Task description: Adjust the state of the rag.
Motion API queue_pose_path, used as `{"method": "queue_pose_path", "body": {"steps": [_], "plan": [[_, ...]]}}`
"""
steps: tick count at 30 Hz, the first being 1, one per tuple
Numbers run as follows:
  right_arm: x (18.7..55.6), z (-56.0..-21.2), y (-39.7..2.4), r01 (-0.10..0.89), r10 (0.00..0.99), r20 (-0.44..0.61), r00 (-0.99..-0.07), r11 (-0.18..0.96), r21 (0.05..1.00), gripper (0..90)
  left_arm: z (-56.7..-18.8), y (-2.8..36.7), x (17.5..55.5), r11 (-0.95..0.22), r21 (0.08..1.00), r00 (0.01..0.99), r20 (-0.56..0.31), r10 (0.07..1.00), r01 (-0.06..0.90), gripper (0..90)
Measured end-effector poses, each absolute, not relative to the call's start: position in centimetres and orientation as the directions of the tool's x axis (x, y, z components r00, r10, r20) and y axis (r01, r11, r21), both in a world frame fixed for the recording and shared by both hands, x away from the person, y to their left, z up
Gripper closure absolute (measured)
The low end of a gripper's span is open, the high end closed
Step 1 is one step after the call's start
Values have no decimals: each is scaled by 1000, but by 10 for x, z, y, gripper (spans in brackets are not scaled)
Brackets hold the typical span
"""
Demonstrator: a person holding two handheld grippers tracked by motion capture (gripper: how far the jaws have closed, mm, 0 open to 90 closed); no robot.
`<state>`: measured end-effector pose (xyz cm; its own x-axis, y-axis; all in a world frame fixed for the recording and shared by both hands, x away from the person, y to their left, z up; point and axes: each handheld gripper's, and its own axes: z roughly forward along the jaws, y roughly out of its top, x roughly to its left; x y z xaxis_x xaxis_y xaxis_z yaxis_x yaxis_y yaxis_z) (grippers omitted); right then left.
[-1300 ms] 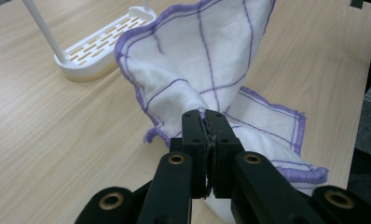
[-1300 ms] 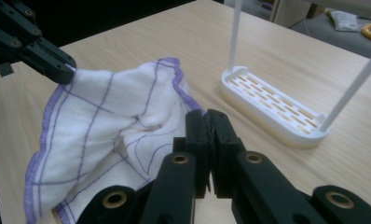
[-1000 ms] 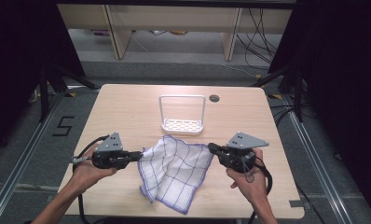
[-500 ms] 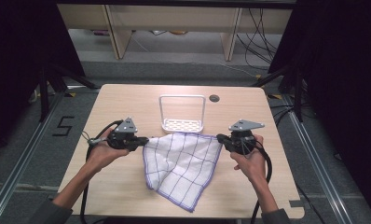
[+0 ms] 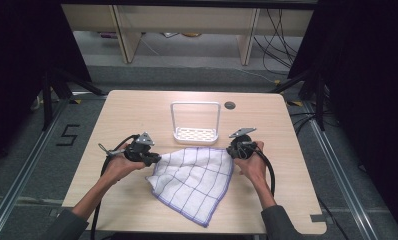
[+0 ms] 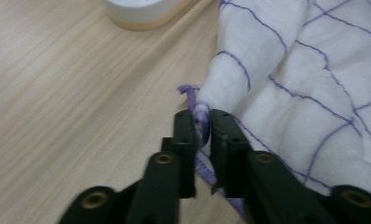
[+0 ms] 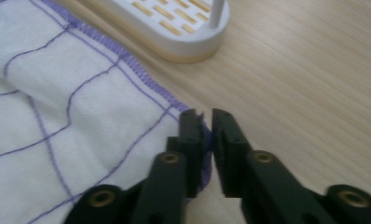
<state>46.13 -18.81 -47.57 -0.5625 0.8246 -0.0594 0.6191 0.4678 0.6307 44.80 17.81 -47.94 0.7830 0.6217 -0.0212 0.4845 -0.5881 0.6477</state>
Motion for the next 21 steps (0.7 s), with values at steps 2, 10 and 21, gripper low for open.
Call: {"method": "queue_pose_path", "body": {"steps": [2, 10, 21], "plan": [[461, -474, -188, 621, 830, -68, -553, 465, 631, 695, -478, 180, 448, -577, 650, 779, -37, 626, 495, 611], [400, -441, -189, 570, 801, 21, -599, 407, 714, 541, -460, 201, 417, -472, 698, 753, -146, 642, 538, 435], [314, -456, -169, 529, 699, 92, -709, 441, 725, 521, -476, 221, 370, -380, 711, 719, -252, 648, 592, 383]]}}
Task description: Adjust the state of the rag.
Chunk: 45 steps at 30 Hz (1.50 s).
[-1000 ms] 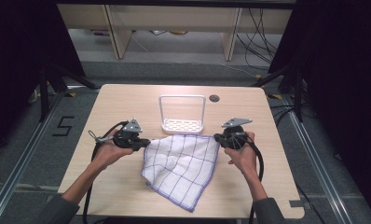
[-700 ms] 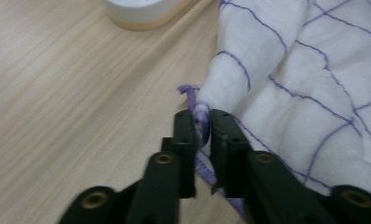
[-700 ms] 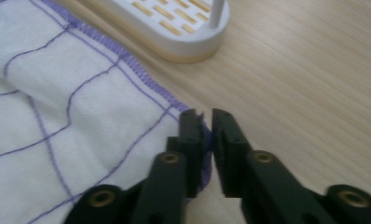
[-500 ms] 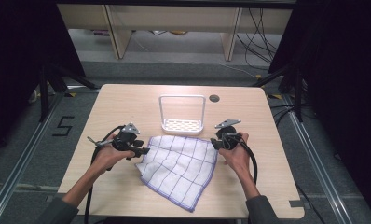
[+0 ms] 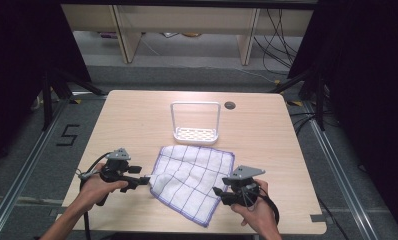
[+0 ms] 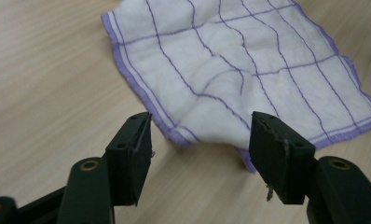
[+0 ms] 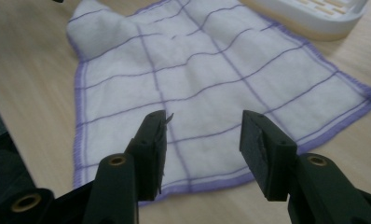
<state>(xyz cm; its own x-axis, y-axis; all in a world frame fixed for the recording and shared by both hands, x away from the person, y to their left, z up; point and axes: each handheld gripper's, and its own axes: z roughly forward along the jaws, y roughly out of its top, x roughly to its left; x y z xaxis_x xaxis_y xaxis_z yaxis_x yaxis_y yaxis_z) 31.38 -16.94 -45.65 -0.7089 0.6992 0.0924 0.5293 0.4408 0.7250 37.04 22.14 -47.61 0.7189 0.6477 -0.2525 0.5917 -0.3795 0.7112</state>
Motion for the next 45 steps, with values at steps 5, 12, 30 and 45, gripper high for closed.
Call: {"method": "queue_pose_path", "body": {"steps": [5, 12, 30, 45], "plan": [[293, -464, -158, 510, 664, 82, -743, 483, 712, 521, -484, 225, 360, -372, 700, 711, -276, 647, 610, 398], [276, -481, -147, 533, 641, 113, -760, 513, 673, 534, -492, 221, 363, -332, 710, 692, -299, 657, 622, 443], [268, -502, -129, 457, 571, 15, -821, 640, 618, 810, -492, 210, 366, -423, 745, 758, -165, 631, 515, 868], [266, -475, -195, 470, 629, -2, -778, 584, 662, 870, -478, 205, 313, -518, 748, 871, -163, 464, 415, 880]]}}
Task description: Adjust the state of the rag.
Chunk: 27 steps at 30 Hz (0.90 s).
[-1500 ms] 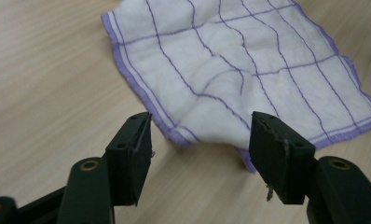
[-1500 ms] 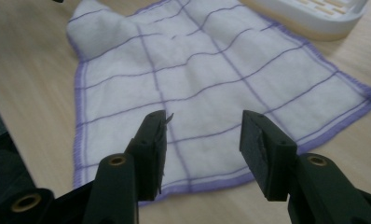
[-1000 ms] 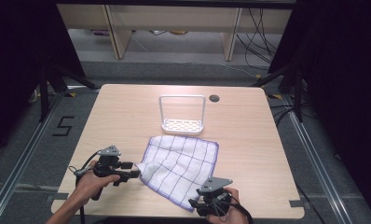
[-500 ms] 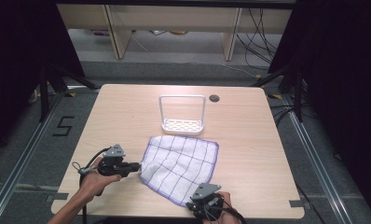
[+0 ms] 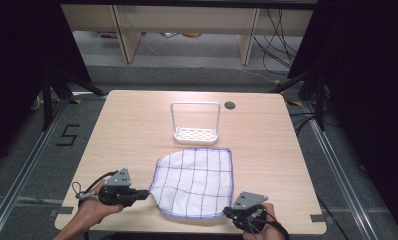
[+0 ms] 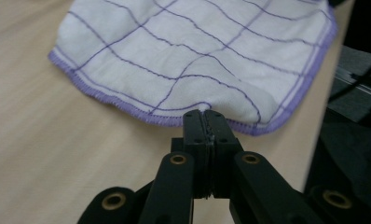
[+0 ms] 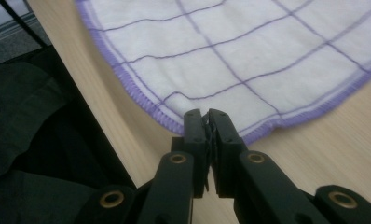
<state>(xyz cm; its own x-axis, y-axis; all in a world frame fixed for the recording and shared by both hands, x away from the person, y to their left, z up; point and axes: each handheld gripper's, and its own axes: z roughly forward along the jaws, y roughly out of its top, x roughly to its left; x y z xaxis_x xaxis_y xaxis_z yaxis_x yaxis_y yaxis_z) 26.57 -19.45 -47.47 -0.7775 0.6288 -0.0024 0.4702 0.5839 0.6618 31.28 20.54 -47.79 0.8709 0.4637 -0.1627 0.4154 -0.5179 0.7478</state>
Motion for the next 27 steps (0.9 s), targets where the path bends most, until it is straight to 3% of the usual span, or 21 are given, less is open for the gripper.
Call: {"method": "queue_pose_path", "body": {"steps": [8, 10, 15, 19, 27], "plan": [[263, -492, -211, 559, 667, 62, -742, 566, 606, 846, -487, 194, 296, -579, 706, 896, -189, 401, 408, 860], [264, -494, -211, 549, 670, 55, -740, 555, 625, 788, -489, 195, 298, -533, 710, 869, -235, 436, 460, 780], [272, -475, -218, 555, 696, 48, -717, 528, 643, 618, -477, 209, 313, -426, 756, 816, -240, 526, 497, 609], [286, -464, -221, 558, 719, 54, -693, 487, 672, 569, -476, 213, 331, -372, 761, 769, -250, 588, 532, 507], [371, -460, -214, 568, 768, 30, -640, 445, 692, 545, -488, 208, 397, -348, 729, 684, -222, 695, 589, 456]]}}
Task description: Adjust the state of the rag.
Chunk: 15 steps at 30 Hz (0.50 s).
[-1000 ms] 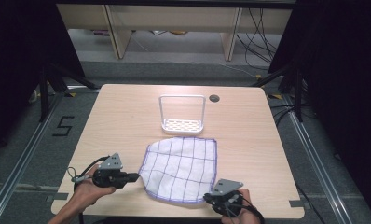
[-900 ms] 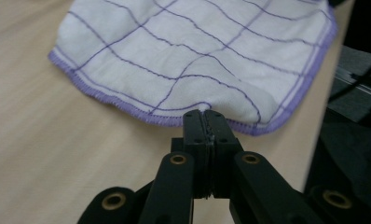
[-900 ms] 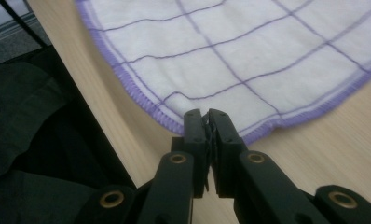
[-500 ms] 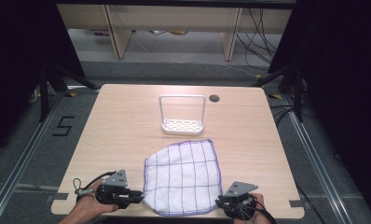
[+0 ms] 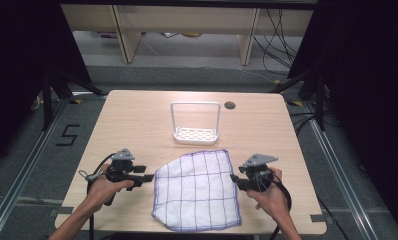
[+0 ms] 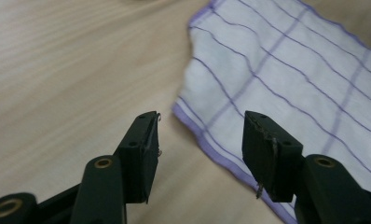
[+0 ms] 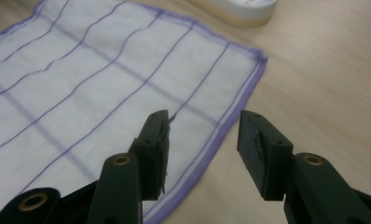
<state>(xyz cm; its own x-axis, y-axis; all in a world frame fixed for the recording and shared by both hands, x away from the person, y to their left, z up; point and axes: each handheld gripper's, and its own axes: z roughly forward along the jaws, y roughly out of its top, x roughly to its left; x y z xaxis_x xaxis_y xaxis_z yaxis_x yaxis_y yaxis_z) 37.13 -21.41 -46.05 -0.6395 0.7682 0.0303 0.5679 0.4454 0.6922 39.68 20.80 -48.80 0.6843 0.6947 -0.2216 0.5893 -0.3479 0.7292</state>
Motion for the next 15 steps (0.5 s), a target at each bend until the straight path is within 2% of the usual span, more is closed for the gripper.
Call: {"method": "queue_pose_path", "body": {"steps": [1, 2, 3, 9, 15], "plan": [[381, -461, -213, 571, 767, 27, -641, 453, 684, 545, -487, 209, 403, -374, 720, 694, -204, 691, 584, 461], [390, -462, -211, 567, 772, 13, -636, 455, 686, 546, -488, 206, 407, -333, 732, 669, -220, 710, 594, 459], [398, -461, -210, 570, 776, 9, -631, 456, 684, 548, -487, 208, 412, -356, 720, 675, -207, 708, 595, 460], [435, -457, -202, 561, 784, -8, -621, 452, 694, 563, -487, 198, 429, -327, 713, 651, -236, 722, 621, 470], [457, -469, -193, 605, 797, 7, -604, 453, 655, 581, -492, 180, 438, -397, 681, 683, -208, 700, 615, 473]]}}
